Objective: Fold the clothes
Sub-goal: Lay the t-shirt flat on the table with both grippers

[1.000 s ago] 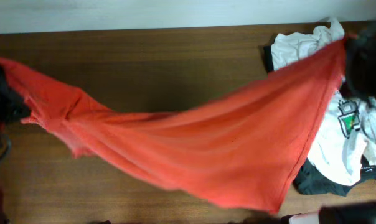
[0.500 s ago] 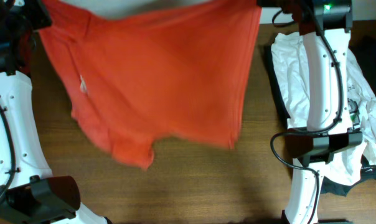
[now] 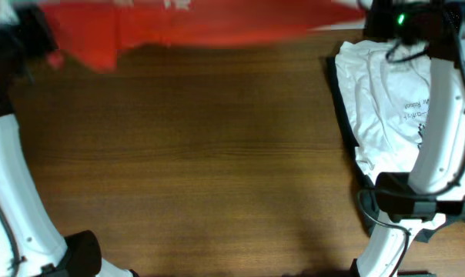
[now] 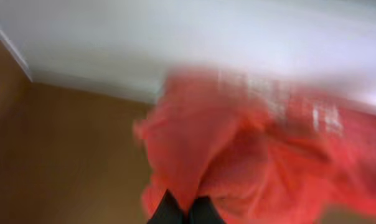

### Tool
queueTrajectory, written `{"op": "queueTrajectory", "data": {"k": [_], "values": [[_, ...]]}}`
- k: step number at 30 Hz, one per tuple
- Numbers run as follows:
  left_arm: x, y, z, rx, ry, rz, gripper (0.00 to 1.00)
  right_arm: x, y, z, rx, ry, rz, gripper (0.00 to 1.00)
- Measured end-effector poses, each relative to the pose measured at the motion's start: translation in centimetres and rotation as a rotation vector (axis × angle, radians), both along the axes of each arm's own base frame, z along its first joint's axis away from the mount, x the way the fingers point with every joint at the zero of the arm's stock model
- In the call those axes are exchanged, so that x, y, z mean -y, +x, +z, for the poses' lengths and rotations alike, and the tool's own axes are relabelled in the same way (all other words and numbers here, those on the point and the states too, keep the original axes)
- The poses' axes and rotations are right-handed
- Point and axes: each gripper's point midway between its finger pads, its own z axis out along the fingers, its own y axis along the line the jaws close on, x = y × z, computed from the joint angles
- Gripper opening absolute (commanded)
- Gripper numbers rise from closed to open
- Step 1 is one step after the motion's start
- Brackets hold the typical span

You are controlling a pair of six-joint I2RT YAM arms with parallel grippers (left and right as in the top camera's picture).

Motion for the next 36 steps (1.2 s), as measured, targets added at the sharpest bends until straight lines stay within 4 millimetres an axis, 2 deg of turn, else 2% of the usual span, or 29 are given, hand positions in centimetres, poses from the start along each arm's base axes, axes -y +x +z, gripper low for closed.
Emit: {"op": "queueTrajectory", "data": {"k": [2,4,7,9,10,13,15,16,18,22,27,29,33,36], "values": [[1.2,-1.6,-6.0,-0.241,-0.053,-0.018,0.0,0.0,-1.4,-4.3,-0.183,-0.009,0.013,0.04],[1.6,-1.9,-10.2,-0.386,-0.085,-0.03,0.0,0.0,-1.5,-7.5,-0.294,-0.012,0.024,0.04],[2.0,-3.0,-18.5,-0.648,-0.135,-0.041,0.0,0.0,-2.6,-12.5,-0.472,-0.007,0.033,0.04],[2.3,-4.3,-22.3,-0.766,-0.16,-0.044,0.0,0.0,-3.6,-15.2,-0.572,-0.002,0.035,0.04],[2.5,-5.6,-24.5,-0.847,-0.176,-0.044,0.0,0.0,-4.2,-16.5,-0.624,-0.001,0.036,0.04],[2.8,-8.3,-27.8,-0.982,-0.195,-0.038,0.0,-0.1,-6.4,-20.0,-0.77,0.006,0.04,0.04],[2.8,-10.0,-28.8,-1.056,-0.192,-0.03,0.0,-0.1,-8.2,-22.2,-0.871,0.013,0.04,0.04],[2.8,-10.1,-28.9,-1.061,-0.191,-0.029,0.0,-0.1,-8.5,-22.5,-0.885,0.014,0.039,0.04],[2.4,-12.3,-29.1,-1.156,-0.161,-0.007,0.0,0.1,-11.2,-25.0,-1.011,0.024,0.04,0.04],[1.4,-14.3,-28.6,-1.226,-0.111,0.06,0.0,0.5,-14.7,-26.1,-1.104,0.038,0.038,0.04],[0.3,-15.4,-25.8,-1.141,-0.083,0.132,0.0,0.7,-18.2,-23.5,-1.023,0.039,0.025,0.04],[0.3,-16.3,-24.7,-1.1,-0.078,0.145,0.0,0.5,-19.6,-23.0,-0.994,0.037,0.021,0.04],[0.9,-19.5,-23.3,-1.034,-0.067,0.161,0.0,0.3,-22.7,-22.5,-0.967,0.038,0.008,0.04],[1.1,-21.3,-22.9,-0.969,-0.056,0.179,0.0,0.2,-23.6,-21.9,-0.918,0.037,-0.006,0.04]]}}
